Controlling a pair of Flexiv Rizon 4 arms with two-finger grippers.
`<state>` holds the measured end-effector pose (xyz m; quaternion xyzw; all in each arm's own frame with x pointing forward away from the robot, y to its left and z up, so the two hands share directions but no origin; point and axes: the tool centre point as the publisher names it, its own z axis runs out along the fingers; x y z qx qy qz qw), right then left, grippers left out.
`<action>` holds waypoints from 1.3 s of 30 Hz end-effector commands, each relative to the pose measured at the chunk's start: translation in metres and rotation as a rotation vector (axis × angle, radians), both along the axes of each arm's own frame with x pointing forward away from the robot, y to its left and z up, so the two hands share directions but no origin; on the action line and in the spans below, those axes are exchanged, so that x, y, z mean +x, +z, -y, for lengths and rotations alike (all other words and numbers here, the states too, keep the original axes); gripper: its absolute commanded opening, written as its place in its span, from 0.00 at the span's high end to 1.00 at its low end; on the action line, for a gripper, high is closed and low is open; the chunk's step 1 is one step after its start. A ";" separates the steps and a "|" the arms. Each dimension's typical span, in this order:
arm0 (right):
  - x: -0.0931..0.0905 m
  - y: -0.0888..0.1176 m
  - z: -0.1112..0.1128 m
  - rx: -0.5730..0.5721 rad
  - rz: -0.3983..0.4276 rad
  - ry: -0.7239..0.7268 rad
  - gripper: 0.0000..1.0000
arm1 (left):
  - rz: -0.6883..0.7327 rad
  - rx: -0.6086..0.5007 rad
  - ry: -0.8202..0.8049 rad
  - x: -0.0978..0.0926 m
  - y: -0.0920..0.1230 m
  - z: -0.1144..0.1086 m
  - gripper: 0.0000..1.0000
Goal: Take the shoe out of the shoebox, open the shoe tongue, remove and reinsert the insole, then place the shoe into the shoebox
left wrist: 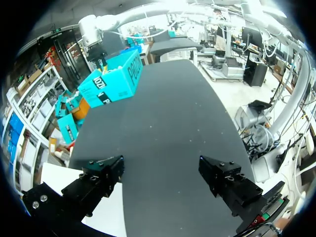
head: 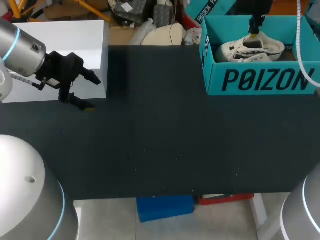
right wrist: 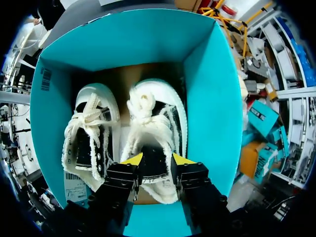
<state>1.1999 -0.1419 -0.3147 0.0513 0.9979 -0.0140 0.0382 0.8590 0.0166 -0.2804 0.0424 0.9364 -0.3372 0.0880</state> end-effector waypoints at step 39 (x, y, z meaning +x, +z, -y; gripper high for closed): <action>0.037 -0.052 0.015 -0.034 0.104 -0.062 1.00 | 0.004 0.000 0.002 0.000 -0.002 0.001 0.00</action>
